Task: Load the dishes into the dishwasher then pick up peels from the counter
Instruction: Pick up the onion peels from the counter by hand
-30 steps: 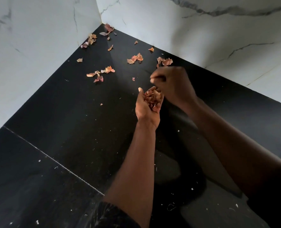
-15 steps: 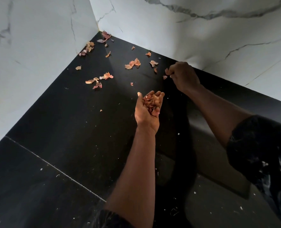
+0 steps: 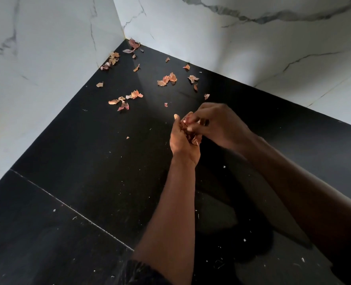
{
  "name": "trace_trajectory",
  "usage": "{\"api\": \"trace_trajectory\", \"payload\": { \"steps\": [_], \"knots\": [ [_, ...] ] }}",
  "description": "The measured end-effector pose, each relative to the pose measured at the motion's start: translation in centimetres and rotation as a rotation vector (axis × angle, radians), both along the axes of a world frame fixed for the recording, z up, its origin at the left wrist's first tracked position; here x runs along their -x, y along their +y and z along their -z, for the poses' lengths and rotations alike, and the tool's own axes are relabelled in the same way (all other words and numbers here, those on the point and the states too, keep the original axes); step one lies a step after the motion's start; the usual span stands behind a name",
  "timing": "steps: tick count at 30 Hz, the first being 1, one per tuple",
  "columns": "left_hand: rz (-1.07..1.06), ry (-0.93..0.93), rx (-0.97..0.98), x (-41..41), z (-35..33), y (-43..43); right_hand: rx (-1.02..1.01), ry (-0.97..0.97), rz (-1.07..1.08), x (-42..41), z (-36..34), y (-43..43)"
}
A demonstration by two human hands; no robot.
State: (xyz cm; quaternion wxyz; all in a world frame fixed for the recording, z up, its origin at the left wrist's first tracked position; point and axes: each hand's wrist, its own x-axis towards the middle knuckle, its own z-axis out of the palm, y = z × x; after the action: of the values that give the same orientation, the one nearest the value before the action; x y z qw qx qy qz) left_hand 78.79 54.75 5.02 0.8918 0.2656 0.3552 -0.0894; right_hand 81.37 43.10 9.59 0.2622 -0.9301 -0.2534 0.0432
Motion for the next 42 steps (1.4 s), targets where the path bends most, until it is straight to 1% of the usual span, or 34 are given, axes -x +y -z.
{"api": "trace_trajectory", "payload": {
  "steps": [1,3,5,6,9,10,12,15,17,20,24,26,27,29,31,32,35,38,40,42],
  "knots": [
    [-0.008,0.005,0.012,0.0,0.0,0.0,-0.045,-0.031,0.054,-0.8,-0.1,-0.2],
    [-0.007,-0.012,0.048,0.0,0.1,0.0,-0.116,-0.098,0.240,-3.8,0.4,-0.8],
    [-0.005,-0.025,0.048,0.0,0.1,0.0,-0.063,-0.067,0.354,-7.0,1.4,-1.4],
    [-0.006,-0.032,0.044,0.0,0.1,-0.1,0.004,-0.019,0.337,-8.3,2.0,-1.4],
    [-0.005,-0.043,0.037,0.0,0.2,-0.1,0.259,0.050,0.129,-10.3,3.4,-1.0],
    [-0.004,-0.040,0.035,0.0,0.2,0.0,0.325,0.041,0.076,-10.5,3.6,-0.9],
    [0.001,-0.039,0.041,0.0,0.4,0.0,0.368,-0.040,0.039,-10.4,4.0,-1.0],
    [0.003,-0.047,0.042,-0.1,0.5,0.1,0.339,-0.182,0.106,-9.3,4.4,-1.7],
    [0.000,-0.050,0.041,-0.1,0.5,0.0,0.313,-0.216,0.153,-8.4,4.7,-2.5],
    [0.001,-0.052,0.034,-0.1,0.3,-0.1,0.246,-0.179,0.223,-7.4,4.6,-3.0],
    [0.004,-0.039,0.031,0.0,0.3,0.0,-0.010,-0.087,0.389,-6.4,2.7,-2.6],
    [0.004,-0.026,0.016,0.0,0.1,-0.1,-0.081,-0.085,0.327,-4.8,1.3,-1.3],
    [-0.004,-0.014,0.007,0.0,0.0,-0.1,-0.081,-0.076,0.252,-3.8,0.8,-0.5],
    [-0.029,0.025,-0.020,0.0,-0.3,-0.1,0.010,-0.061,0.093,-1.8,0.2,1.0],
    [-0.044,0.052,-0.046,0.0,-0.4,-0.2,0.103,-0.078,0.007,-0.9,0.0,1.8],
    [-0.047,0.053,-0.050,0.0,-0.4,-0.3,0.117,-0.095,-0.003,-1.2,-0.2,1.9],
    [-0.035,0.008,-0.021,0.0,-0.2,-0.3,0.059,-0.101,0.049,-3.8,-0.8,2.0],
    [-0.010,-0.047,0.030,0.1,0.1,-0.3,0.013,-0.086,0.212,-8.7,-0.6,1.7],
    [-0.003,-0.055,0.025,0.0,0.3,-0.2,0.081,-0.052,0.320,-12.2,0.3,1.6],
    [0.000,-0.056,0.010,0.0,0.4,-0.2,0.185,0.008,0.317,-14.9,1.2,1.7]
  ]
}}
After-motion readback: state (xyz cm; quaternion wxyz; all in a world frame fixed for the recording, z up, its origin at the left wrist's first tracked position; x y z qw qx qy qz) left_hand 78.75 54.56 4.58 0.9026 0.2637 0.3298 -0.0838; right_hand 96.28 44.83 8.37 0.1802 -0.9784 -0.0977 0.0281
